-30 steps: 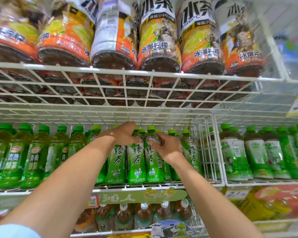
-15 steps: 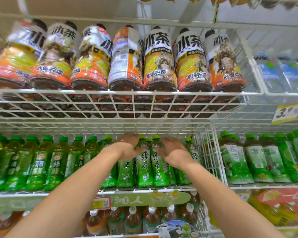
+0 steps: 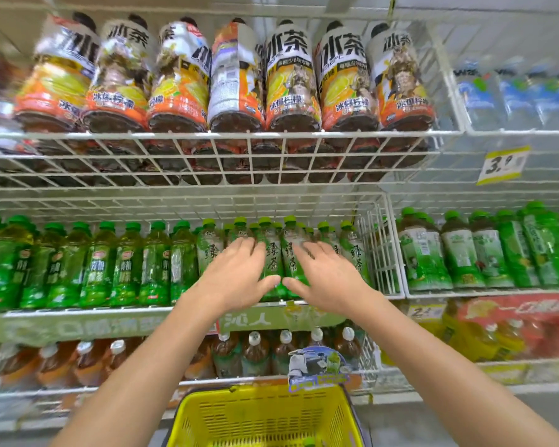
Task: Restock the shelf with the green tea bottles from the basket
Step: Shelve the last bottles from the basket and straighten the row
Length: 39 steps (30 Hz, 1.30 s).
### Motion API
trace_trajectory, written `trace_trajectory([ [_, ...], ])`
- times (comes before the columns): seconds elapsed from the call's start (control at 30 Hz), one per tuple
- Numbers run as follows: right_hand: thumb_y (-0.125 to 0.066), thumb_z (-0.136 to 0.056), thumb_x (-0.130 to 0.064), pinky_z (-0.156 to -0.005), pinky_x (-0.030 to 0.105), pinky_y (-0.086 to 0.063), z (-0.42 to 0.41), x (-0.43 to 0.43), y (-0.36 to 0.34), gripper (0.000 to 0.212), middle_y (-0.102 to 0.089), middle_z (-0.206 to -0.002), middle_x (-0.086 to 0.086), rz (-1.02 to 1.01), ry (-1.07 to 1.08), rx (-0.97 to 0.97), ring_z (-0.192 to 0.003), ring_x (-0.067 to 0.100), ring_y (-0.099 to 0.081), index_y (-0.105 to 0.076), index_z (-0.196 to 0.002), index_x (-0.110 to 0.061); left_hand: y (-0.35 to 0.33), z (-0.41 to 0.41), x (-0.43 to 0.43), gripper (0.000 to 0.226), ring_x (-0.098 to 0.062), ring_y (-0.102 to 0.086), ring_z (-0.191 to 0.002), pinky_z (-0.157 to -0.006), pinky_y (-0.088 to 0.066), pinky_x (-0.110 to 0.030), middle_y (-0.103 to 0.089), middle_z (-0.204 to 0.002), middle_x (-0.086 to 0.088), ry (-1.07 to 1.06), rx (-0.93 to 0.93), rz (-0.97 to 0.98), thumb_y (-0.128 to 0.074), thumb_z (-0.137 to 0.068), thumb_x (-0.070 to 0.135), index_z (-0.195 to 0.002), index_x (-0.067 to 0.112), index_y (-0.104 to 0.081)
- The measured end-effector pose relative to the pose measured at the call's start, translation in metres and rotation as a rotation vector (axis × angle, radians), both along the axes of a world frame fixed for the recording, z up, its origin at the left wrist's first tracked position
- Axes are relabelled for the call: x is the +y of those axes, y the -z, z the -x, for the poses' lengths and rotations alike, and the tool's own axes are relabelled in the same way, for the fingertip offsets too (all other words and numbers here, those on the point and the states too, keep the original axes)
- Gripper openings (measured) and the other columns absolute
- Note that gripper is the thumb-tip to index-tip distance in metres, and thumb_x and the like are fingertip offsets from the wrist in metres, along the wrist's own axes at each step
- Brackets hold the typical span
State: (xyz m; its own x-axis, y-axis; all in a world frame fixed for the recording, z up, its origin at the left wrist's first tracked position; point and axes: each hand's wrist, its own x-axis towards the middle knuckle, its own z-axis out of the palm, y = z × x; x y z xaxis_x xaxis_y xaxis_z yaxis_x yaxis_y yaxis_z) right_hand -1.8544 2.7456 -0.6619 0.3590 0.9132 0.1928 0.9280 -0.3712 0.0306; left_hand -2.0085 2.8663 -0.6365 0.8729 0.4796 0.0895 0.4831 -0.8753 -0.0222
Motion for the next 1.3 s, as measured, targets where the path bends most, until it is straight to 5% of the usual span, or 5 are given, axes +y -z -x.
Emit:
trace_trajectory([
  [0.63,-0.036,-0.098,-0.062,-0.106,0.043,-0.047,0.083,-0.067,0.120,0.075,-0.048,-0.151,0.006,0.015,-0.233,0.159,-0.138,0.028,-0.043,-0.041,-0.152,-0.011,0.119,0.111,-0.043,0.083,-0.029,-0.032,-0.146,-0.119,-0.028,-0.037,-0.034,-0.158,-0.014,0.070,0.079,0.132,-0.033,-0.097,0.064,-0.157,0.006,-0.026],
  [0.8,-0.031,-0.094,-0.064,-0.099,0.047,-0.051,0.099,-0.067,0.204,0.077,-0.051,-0.148,0.008,0.172,-0.212,0.265,-0.134,0.030,-0.047,-0.045,-0.149,-0.011,0.203,0.119,-0.031,0.095,-0.031,-0.042,-0.139,-0.110,-0.040,-0.043,-0.045,-0.145,-0.013,0.005,0.270,0.261,-0.020,-0.085,0.076,-0.152,0.009,-0.031],
  [0.93,-0.020,-0.089,-0.071,-0.104,0.048,-0.048,0.097,-0.065,0.276,0.088,-0.045,-0.153,0.008,0.344,-0.139,0.379,-0.139,0.032,-0.043,-0.040,-0.152,-0.014,0.280,0.121,-0.024,0.073,-0.036,-0.042,-0.138,-0.110,-0.039,-0.044,-0.047,-0.143,-0.017,-0.083,0.442,0.444,-0.043,-0.098,0.060,-0.148,0.008,-0.035],
  [1.07,-0.042,-0.100,-0.059,-0.101,0.050,-0.048,0.087,-0.060,0.347,0.066,-0.050,-0.145,0.016,0.534,-0.020,0.451,-0.133,0.038,-0.047,-0.042,-0.146,-0.012,0.342,0.114,-0.017,0.066,-0.037,-0.040,-0.140,-0.111,-0.039,-0.045,-0.041,-0.151,-0.018,-0.153,0.588,0.561,-0.046,-0.100,0.055,-0.147,0.009,-0.039],
  [1.3,-0.046,-0.101,-0.056,-0.096,0.046,-0.048,0.066,-0.045,0.412,0.058,-0.055,-0.134,0.018,0.669,0.141,0.499,-0.127,0.036,-0.052,-0.053,-0.131,-0.007,0.420,0.099,0.008,0.059,-0.039,-0.047,-0.134,-0.105,-0.044,-0.049,-0.047,-0.147,-0.017,-0.266,0.679,0.644,-0.046,-0.100,0.055,-0.138,0.010,-0.050],
])
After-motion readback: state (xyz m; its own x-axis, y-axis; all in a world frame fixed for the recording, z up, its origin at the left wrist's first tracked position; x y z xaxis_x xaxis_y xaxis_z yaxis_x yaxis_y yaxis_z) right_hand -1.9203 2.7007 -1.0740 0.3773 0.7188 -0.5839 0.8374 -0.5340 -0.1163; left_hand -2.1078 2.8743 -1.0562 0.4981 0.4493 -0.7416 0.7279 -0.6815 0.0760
